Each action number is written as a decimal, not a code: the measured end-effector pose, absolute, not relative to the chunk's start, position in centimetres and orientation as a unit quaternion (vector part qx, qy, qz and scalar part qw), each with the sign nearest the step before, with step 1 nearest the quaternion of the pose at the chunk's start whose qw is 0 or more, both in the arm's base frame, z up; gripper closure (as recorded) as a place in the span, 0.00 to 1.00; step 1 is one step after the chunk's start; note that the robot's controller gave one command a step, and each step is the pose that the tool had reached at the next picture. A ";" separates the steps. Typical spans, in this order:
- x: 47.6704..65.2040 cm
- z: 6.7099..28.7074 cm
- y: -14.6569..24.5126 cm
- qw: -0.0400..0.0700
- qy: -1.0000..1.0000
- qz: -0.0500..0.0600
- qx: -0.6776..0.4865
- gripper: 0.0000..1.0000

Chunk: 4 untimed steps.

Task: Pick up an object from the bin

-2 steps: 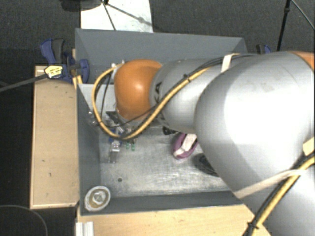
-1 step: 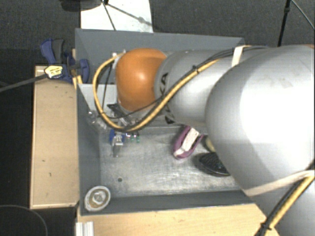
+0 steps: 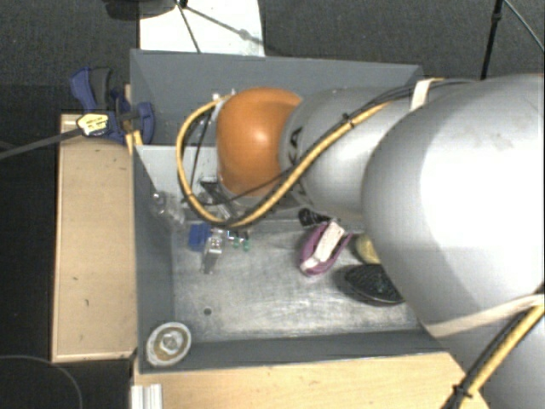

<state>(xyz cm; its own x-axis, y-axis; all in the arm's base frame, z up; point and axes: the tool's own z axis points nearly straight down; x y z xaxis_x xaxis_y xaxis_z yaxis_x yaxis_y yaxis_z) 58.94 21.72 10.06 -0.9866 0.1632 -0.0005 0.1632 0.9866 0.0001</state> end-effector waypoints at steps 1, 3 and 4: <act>59.3 7.1 24.1 0.001 0.977 0.001 0.213 0.00; 59.4 7.3 24.1 0.003 0.977 0.002 0.213 1.00; 59.6 9.5 24.1 0.003 0.977 0.002 0.213 1.00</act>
Offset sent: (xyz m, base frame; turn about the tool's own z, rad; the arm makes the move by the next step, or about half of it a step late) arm 0.0028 0.0225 -0.0306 0.2668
